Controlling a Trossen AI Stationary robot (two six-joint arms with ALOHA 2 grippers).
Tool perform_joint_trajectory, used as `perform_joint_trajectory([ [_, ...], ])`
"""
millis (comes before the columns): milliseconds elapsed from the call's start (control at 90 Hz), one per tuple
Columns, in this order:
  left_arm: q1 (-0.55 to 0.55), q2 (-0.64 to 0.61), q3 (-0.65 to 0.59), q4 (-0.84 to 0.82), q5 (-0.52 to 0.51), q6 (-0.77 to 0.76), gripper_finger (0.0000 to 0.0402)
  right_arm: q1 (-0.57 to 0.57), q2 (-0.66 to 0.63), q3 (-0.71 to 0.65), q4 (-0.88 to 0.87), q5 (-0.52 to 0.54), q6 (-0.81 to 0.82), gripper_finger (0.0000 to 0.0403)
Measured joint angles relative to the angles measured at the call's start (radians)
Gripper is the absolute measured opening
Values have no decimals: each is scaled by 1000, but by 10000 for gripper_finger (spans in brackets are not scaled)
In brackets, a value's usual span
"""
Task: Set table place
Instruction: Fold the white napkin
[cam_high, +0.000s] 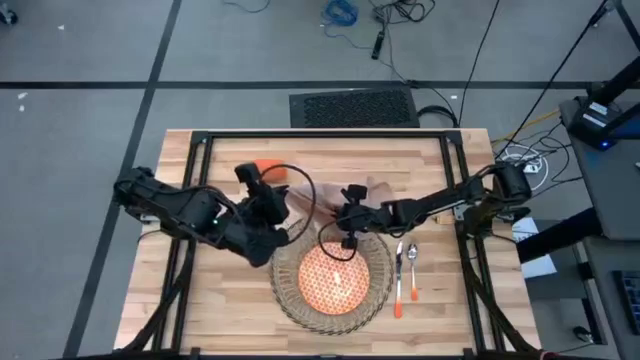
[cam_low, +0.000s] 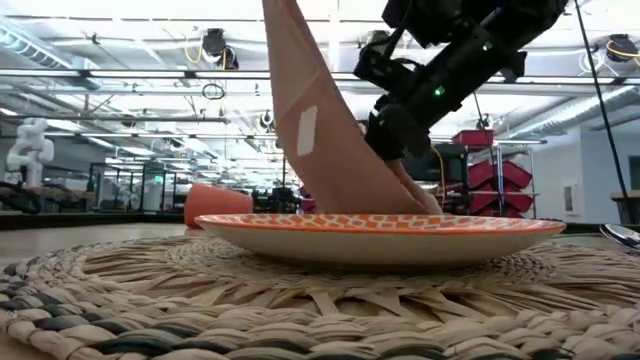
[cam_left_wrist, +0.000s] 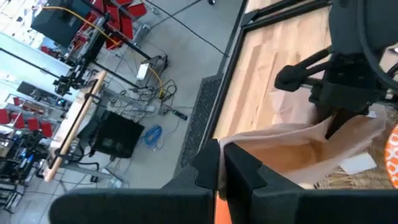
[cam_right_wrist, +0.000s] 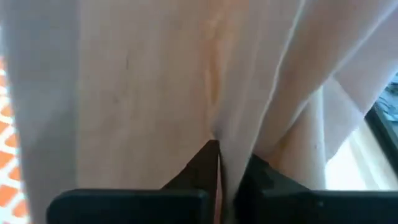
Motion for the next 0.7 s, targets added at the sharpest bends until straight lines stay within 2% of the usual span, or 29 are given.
perform_joint_trajectory([
  [144, 0, 0, 32, -32, -47, 1, 0, -4, -63, -2, -23, 9, -21, 13],
  [422, 0, -2, 75, -39, -67, 29, 0, -21, -205, -2, -155, 10, -28, 11],
  [622, 0, -2, 107, -40, -97, 63, 0, -19, -304, -3, -215, -8, -37, 1],
  [700, 0, -2, 125, -48, -103, 69, 0, -20, -356, -3, -236, -51, -32, 1],
])
